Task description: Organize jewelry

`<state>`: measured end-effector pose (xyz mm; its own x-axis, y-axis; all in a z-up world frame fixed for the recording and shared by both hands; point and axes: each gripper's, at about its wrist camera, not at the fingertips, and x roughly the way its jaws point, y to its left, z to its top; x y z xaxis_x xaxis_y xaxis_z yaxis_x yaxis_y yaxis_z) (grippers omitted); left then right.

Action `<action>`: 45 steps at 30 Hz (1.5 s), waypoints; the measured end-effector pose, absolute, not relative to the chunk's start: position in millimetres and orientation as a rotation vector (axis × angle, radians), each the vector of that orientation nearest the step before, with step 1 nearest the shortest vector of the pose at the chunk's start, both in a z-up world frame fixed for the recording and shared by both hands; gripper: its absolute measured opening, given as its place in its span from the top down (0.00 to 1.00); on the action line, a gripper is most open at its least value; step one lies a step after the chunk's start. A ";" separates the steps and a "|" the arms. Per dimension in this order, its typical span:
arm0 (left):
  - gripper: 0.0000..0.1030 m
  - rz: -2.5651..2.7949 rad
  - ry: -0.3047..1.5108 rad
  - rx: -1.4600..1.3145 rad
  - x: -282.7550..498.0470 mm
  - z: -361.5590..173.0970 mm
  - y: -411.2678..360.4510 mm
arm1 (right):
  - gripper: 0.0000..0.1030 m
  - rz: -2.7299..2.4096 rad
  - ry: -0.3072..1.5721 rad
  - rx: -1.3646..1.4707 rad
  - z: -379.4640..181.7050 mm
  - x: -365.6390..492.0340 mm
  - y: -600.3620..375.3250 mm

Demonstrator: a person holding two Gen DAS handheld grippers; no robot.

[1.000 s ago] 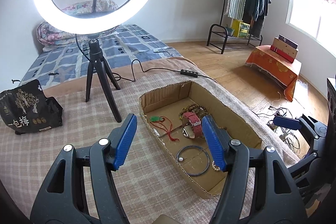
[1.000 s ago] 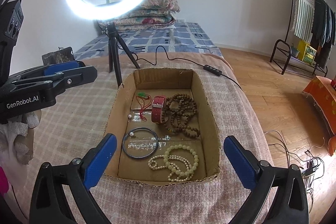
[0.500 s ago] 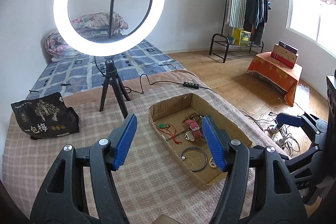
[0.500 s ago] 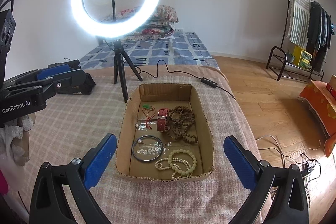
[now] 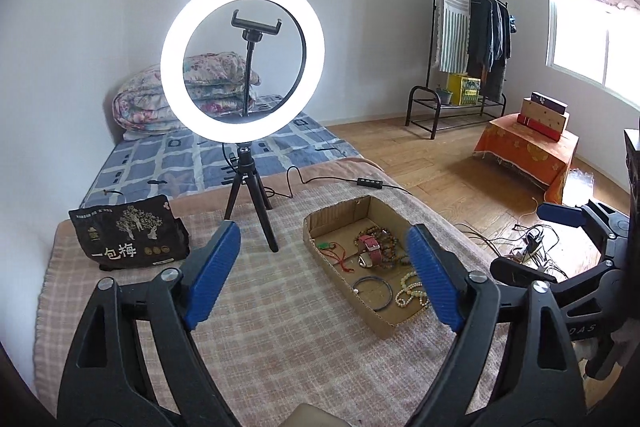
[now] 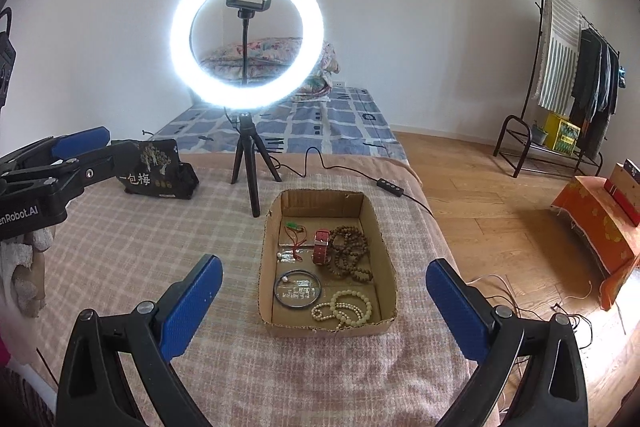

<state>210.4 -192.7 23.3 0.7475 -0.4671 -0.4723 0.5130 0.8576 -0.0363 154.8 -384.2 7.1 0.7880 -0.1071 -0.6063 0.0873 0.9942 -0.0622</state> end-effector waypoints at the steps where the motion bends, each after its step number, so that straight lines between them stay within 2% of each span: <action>1: 0.11 -0.533 0.482 0.101 204.9 25.2 -190.4 | 0.00 -0.106 0.652 -0.033 9.7 152.4 -382.3; 11: 0.10 -0.533 0.460 0.135 162.3 30.2 -174.2 | 0.00 -0.135 0.648 -0.029 15.1 127.2 -369.8; 15: 0.03 -0.534 0.469 0.147 151.9 23.7 -174.7 | 0.00 -0.161 0.636 -0.033 10.6 120.4 -370.6; 45: 0.00 -0.486 0.454 0.242 137.2 18.4 -183.1 | 0.00 -0.238 0.655 0.024 -4.1 123.2 -391.6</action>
<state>137.2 -183.1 18.4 0.7879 -0.3938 -0.4734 0.4990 0.8588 0.1162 123.2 -391.6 -4.1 0.7665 -0.2119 -0.6062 0.2269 0.9725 -0.0530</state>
